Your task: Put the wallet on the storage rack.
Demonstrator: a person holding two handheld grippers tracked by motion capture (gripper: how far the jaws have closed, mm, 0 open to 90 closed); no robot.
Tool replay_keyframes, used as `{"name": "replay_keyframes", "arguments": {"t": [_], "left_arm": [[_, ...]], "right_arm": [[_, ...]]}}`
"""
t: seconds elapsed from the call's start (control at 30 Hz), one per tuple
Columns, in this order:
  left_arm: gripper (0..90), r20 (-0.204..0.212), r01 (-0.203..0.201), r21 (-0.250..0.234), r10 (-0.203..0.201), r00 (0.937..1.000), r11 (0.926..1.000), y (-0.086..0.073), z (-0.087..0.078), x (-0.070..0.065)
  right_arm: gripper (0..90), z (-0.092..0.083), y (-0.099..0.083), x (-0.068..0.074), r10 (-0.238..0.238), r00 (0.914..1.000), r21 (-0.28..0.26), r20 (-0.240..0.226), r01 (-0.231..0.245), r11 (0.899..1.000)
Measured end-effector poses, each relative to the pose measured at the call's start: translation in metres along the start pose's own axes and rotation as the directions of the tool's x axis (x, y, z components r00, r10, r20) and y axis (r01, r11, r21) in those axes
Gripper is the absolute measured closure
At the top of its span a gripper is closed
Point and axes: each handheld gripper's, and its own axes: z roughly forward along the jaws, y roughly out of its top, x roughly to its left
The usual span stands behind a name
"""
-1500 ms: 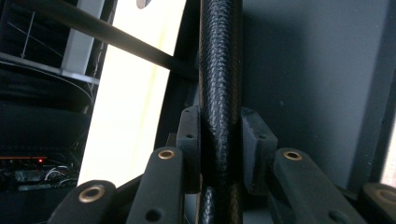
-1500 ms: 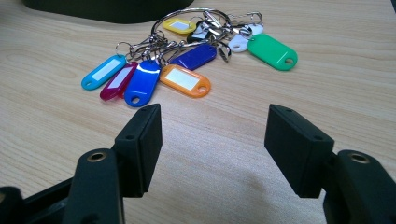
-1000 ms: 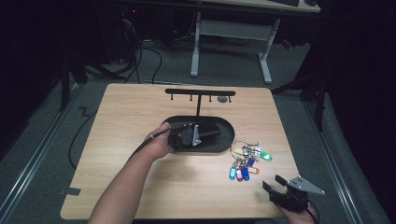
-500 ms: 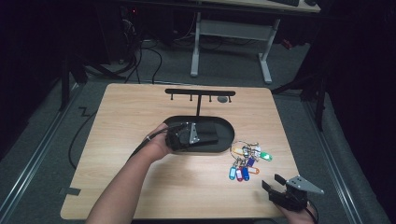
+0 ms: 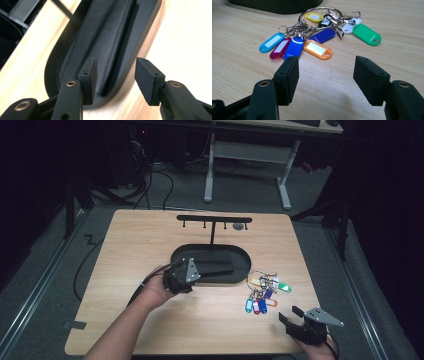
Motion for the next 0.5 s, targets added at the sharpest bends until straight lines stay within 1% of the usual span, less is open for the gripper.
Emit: {"name": "replay_keyframes", "arguments": {"t": [0.03, 0.07, 0.2, 0.3, 0.43, 0.47, 0.5], "left_arm": [[53.1, 0.0, 0.0, 0.0, 0.0, 1.0, 1.0, 0.0, 0.0, 0.0], [53.2, 0.001, 0.022, -0.009, -0.022, 0.9998, 0.9997, -0.008, -0.003, -0.003], [53.5, 0.015, 0.062, -0.011, -0.062, 0.998, 0.998, -0.024, -0.01, -0.009], [53.5, 0.026, 0.077, -0.022, -0.076, 0.9967, 0.9968, -0.038, -0.015, -0.015], [53.5, 0.04, 0.125, -0.044, -0.123, 0.9915, 0.9912, -0.054, -0.023, -0.022], [53.6, 0.04, 0.125, -0.044, -0.123, 0.9915, 0.9912, -0.054, -0.023, -0.022], [53.6, 0.046, 0.14, -0.051, -0.137, 0.9895, 0.9889, -0.058, -0.027, -0.024]], "right_arm": [[37.7, 0.0, 0.0, 0.0, -0.003, 1.0, 0.0, 0.0, 0.003, 1.0], [37.7, 0.0, 0.0, 0.0, -0.004, 1.0, 0.0, 0.0, 0.004, 1.0], [37.7, 0.001, 0.0, 0.001, 0.0, 1.0, 0.004, 0.0, 0.0, 1.0], [37.7, 0.001, 0.0, 0.0, -0.002, 1.0, 0.004, -0.001, 0.002, 1.0], [37.7, 0.002, 0.0, 0.0, -0.007, 1.0, 0.008, -0.003, 0.007, 1.0], [37.7, 0.002, 0.0, 0.0, -0.007, 1.0, 0.008, -0.003, 0.007, 1.0], [37.7, 0.003, 0.0, 0.0, -0.005, 1.0, 0.009, -0.004, 0.005, 1.0]]}}
